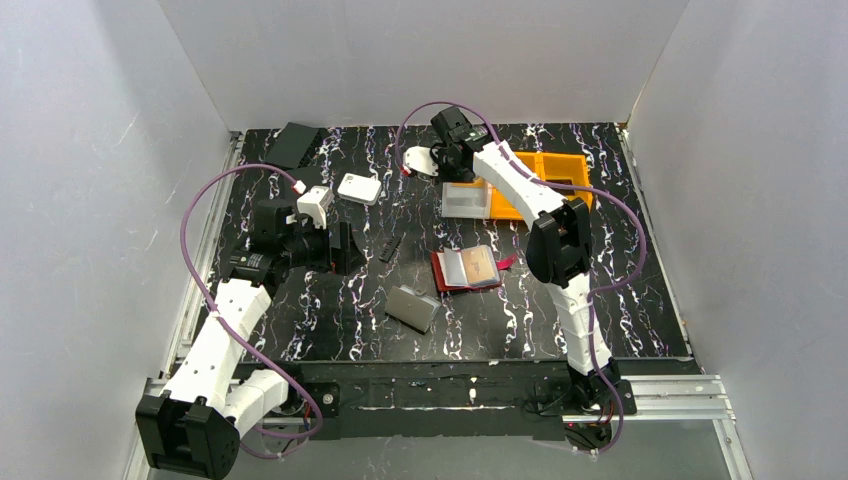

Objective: Take the credit cards out of the card holder
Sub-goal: Place the credit card in the storage box.

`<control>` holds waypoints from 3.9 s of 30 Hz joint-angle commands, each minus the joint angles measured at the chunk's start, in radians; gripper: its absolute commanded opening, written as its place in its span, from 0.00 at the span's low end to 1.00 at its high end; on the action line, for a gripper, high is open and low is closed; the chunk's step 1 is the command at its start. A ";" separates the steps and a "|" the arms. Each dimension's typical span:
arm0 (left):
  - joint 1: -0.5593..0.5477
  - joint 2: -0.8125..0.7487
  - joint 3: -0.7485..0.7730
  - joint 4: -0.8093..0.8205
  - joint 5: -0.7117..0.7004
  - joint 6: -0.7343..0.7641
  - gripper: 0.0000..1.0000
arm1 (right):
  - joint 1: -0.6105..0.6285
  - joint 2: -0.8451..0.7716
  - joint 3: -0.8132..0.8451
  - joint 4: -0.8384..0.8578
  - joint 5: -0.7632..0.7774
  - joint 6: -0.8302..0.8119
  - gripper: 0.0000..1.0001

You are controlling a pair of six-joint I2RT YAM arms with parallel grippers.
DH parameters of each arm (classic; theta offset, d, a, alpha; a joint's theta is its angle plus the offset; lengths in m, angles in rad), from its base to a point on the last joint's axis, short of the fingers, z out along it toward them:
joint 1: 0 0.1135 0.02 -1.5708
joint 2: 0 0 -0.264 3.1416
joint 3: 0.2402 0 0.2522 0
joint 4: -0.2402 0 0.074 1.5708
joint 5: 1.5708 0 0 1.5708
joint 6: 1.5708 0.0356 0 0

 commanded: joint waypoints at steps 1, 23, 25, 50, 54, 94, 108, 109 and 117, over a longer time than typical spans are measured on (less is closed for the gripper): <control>0.005 -0.018 -0.010 -0.006 -0.012 0.018 0.98 | -0.006 -0.048 0.001 0.009 -0.015 0.012 0.01; 0.005 -0.036 -0.016 -0.006 -0.013 0.017 0.98 | -0.010 -0.082 -0.022 0.018 0.047 0.039 0.02; 0.005 -0.034 -0.016 -0.007 -0.013 0.016 0.98 | -0.010 -0.087 -0.022 0.018 0.052 0.039 0.02; 0.005 -0.023 -0.016 -0.006 -0.010 0.014 0.98 | -0.028 0.077 0.017 0.043 0.037 0.024 0.06; 0.005 -0.019 -0.016 -0.006 -0.010 0.015 0.98 | -0.034 0.096 0.017 0.055 0.028 0.025 0.07; 0.005 0.010 -0.013 -0.007 0.000 0.009 0.98 | -0.062 0.082 -0.009 0.445 0.251 0.122 0.53; 0.016 0.077 -0.044 0.131 0.212 -0.266 0.98 | -0.109 -0.420 -0.390 0.335 -0.229 0.486 0.85; 0.016 0.081 -0.046 0.170 0.263 -0.313 0.98 | -0.133 -0.489 -0.468 0.341 -0.315 0.523 0.87; -0.253 0.081 -0.023 0.322 0.166 -0.531 0.97 | -0.410 -0.839 -1.062 0.464 -0.921 0.797 0.89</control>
